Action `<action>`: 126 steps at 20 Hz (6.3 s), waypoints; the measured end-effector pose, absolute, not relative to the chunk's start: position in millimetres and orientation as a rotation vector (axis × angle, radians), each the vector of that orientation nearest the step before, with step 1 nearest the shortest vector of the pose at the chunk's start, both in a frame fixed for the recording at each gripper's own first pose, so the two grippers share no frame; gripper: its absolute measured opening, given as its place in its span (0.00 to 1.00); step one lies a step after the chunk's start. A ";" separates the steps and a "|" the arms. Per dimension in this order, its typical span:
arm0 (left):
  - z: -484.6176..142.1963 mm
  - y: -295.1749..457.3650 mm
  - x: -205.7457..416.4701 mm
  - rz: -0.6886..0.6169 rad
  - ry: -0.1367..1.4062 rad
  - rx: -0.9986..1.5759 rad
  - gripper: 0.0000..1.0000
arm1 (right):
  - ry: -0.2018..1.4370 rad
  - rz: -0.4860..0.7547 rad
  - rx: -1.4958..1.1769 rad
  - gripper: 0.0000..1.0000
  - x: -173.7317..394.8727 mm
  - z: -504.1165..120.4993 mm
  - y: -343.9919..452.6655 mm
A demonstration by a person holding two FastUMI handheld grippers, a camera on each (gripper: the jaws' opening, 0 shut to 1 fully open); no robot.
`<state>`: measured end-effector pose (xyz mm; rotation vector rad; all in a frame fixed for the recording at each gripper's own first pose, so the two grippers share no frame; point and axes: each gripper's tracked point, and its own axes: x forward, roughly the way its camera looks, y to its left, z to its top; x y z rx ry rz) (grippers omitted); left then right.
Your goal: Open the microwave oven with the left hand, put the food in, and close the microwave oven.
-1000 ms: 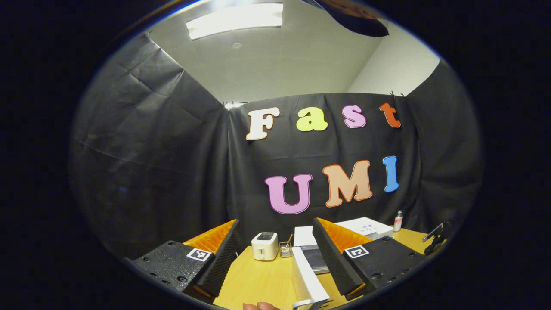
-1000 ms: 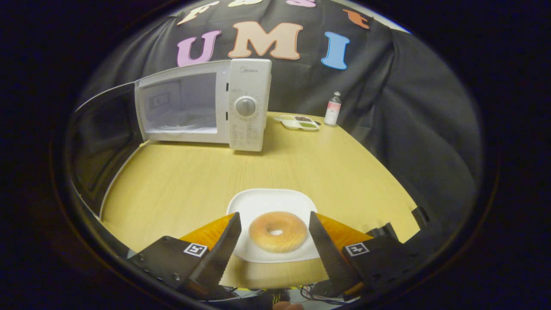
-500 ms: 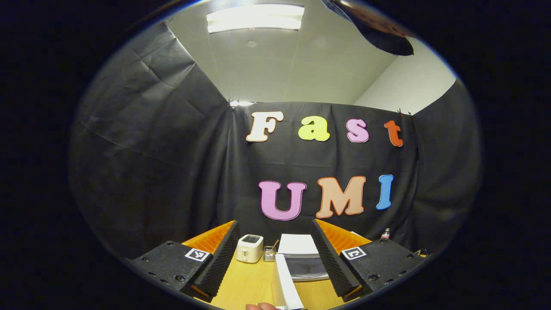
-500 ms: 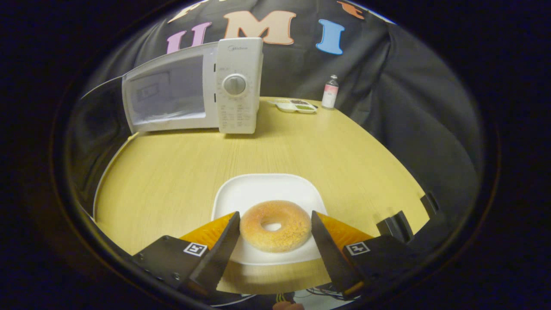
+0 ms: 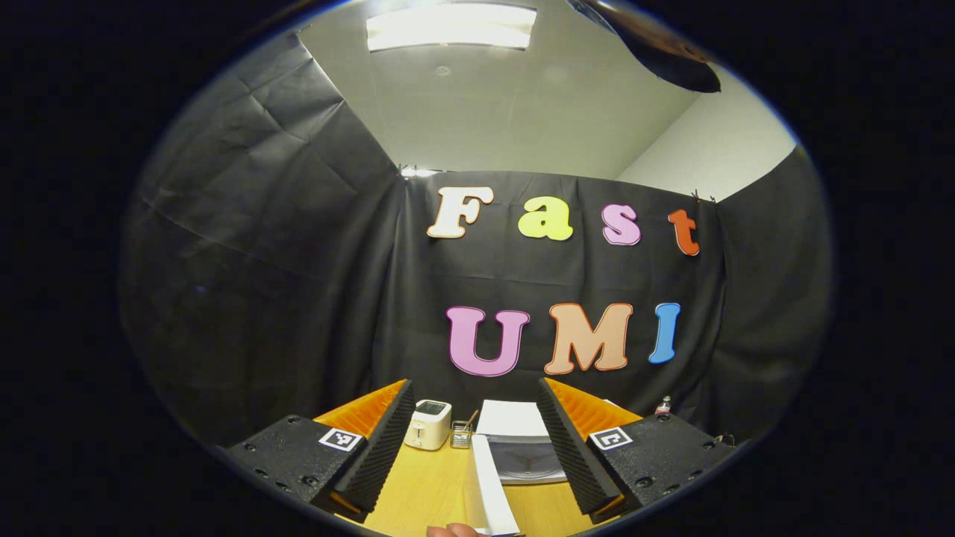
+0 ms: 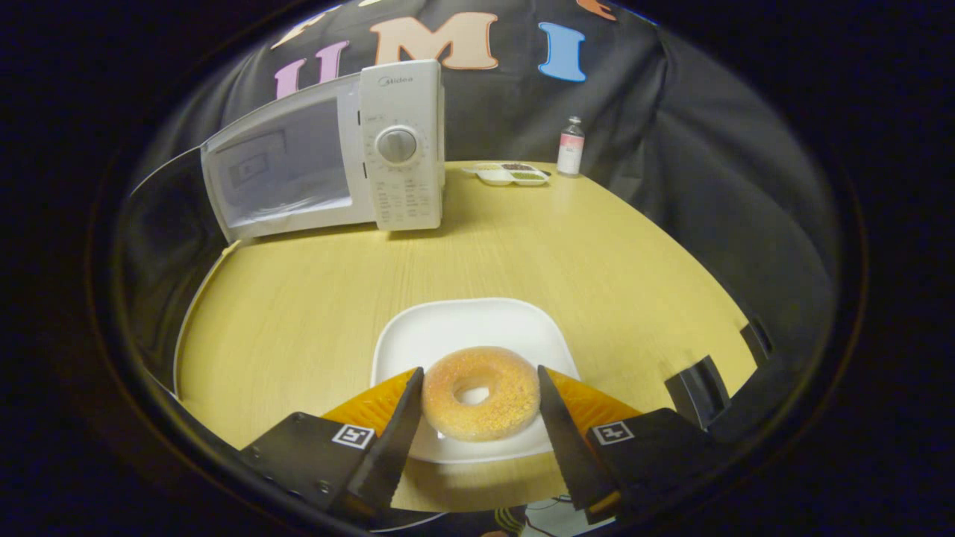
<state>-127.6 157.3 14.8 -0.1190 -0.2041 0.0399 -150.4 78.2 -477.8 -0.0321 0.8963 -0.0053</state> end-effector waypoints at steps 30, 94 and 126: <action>-30.5 200.8 -117.2 0.074 -0.061 -0.059 0.93 | 0.736 -0.037 0.912 0.89 45.9 -406.9 363.5; -139.7 207.8 -124.4 0.116 0.209 -0.250 0.99 | 0.096 0.172 0.157 0.90 34.6 -94.3 209.3; -321.5 23.8 -107.2 -0.185 0.719 -0.422 0.01 | -0.056 0.071 -0.021 0.90 32.4 19.4 93.2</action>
